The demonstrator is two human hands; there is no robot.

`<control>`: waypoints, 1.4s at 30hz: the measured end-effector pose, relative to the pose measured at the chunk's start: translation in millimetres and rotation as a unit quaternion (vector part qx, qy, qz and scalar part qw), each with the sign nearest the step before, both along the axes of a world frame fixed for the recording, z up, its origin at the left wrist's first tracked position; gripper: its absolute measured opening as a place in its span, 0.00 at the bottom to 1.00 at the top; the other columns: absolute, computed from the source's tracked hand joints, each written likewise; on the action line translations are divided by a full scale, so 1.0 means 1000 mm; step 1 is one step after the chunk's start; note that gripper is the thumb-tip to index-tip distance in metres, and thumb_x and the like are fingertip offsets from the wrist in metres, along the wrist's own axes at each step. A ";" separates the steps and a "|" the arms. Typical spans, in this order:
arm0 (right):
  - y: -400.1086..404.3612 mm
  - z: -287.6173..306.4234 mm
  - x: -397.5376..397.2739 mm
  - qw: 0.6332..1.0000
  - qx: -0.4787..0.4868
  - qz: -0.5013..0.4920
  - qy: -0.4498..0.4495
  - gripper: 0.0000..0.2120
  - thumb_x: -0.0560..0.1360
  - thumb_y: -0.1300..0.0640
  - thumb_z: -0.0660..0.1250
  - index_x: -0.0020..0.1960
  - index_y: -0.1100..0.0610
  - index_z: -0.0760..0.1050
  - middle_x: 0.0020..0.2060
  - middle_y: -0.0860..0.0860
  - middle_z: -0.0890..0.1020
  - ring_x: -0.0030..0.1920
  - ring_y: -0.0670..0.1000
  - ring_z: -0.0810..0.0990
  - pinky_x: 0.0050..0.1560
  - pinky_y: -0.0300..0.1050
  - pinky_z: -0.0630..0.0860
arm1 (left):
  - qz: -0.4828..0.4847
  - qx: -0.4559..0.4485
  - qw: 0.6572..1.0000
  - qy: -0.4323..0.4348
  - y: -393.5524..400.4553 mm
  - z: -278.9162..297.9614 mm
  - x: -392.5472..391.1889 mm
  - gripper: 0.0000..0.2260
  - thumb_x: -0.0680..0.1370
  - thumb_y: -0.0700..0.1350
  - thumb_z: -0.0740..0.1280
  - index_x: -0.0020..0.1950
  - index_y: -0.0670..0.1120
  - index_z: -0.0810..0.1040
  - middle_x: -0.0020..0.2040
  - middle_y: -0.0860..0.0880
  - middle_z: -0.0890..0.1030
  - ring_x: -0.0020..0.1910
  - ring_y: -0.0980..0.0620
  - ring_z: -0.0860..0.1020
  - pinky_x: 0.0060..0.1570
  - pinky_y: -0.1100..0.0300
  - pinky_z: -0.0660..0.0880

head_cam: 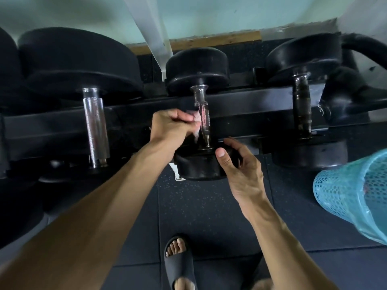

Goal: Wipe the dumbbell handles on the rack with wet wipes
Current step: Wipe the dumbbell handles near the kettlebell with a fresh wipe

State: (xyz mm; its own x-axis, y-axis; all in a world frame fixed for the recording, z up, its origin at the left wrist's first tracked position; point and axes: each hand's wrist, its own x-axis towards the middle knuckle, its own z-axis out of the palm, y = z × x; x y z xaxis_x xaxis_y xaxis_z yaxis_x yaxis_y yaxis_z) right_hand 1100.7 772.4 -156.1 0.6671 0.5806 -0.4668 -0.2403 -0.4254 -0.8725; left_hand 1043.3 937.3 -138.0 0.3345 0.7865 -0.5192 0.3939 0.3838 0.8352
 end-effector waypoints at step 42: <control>-0.001 -0.006 0.002 0.999 0.038 -0.009 0.030 0.29 0.62 0.31 0.73 0.58 0.43 0.81 0.62 0.45 0.80 0.66 0.46 0.77 0.70 0.52 0.71 | 0.065 0.112 0.991 0.041 -0.014 0.004 0.013 0.06 0.70 0.39 0.79 0.41 0.48 0.85 0.36 0.57 0.83 0.34 0.66 0.81 0.41 0.74 0.75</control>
